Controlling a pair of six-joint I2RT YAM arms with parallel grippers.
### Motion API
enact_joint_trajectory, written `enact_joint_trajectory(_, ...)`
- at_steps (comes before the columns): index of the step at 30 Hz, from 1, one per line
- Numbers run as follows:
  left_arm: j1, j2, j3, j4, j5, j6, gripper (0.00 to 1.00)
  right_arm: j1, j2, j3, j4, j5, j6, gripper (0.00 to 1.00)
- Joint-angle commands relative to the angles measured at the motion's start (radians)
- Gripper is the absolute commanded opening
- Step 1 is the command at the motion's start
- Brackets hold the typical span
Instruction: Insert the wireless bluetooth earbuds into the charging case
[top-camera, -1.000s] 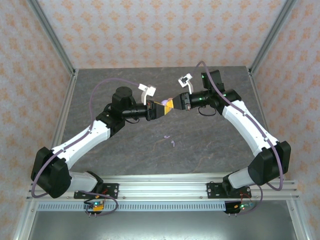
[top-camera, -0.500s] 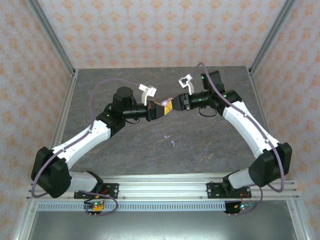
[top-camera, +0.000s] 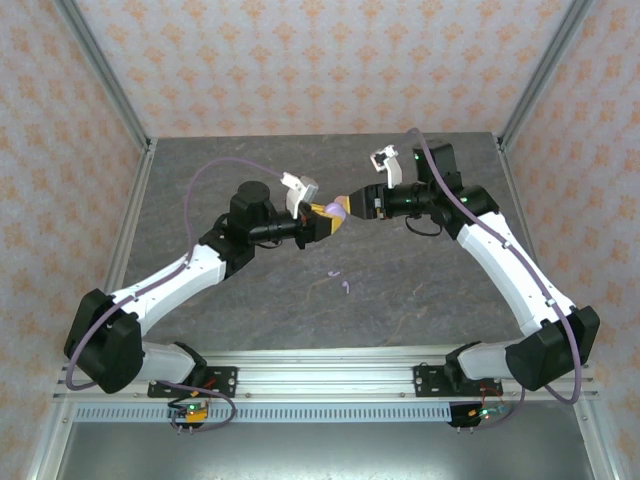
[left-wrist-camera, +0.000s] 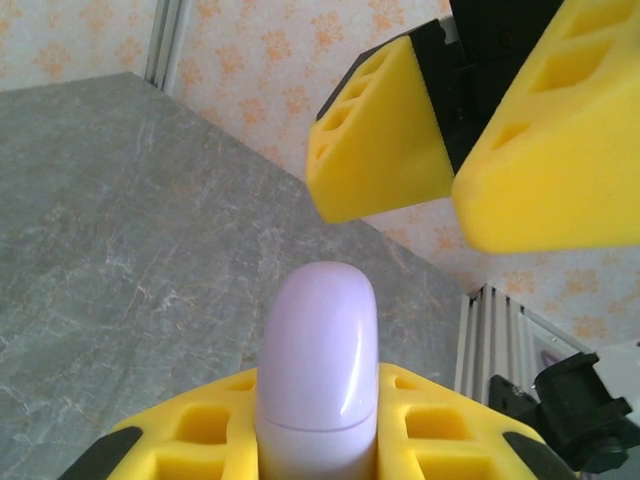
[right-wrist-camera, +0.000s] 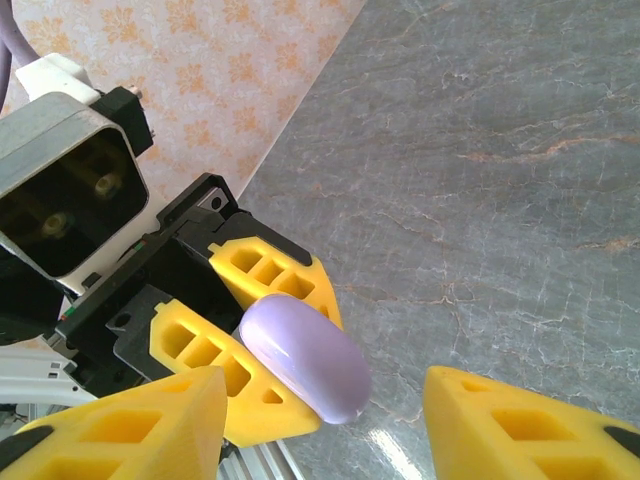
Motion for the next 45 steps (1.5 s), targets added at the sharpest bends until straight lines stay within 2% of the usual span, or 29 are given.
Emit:
enact_joint_trajectory(1, -0.014, -0.003, -0.016, 0.099, -0.012, 0.099, 0.04, 0.009, -0.006, -0.009, -0.018, -0.001, -0.008, 0.55)
enact_joint_trajectory(14, -0.026, -0.007, -0.022, 0.111, -0.021, 0.116, 0.04, 0.032, 0.014, -0.006, -0.056, -0.012, -0.047, 0.57)
enact_joint_trajectory(24, -0.036, -0.035, -0.019, 0.079, 0.009, 0.146, 0.04, 0.031, 0.032, 0.009, -0.069, 0.144, -0.017, 0.57)
enact_joint_trajectory(35, -0.047, -0.05, -0.014, 0.009, 0.007, 0.188, 0.05, 0.031, 0.033, 0.039, -0.065, 0.208, 0.012, 0.58)
enact_joint_trajectory(39, -0.047, -0.048, -0.03, 0.004, -0.031, 0.181, 0.04, 0.031, -0.001, 0.027, -0.059, 0.291, 0.037, 0.63)
enact_joint_trajectory(45, -0.049, -0.09, -0.104, 0.031, -0.078, 0.138, 0.04, 0.029, -0.049, -0.024, -0.099, 0.549, 0.102, 0.65)
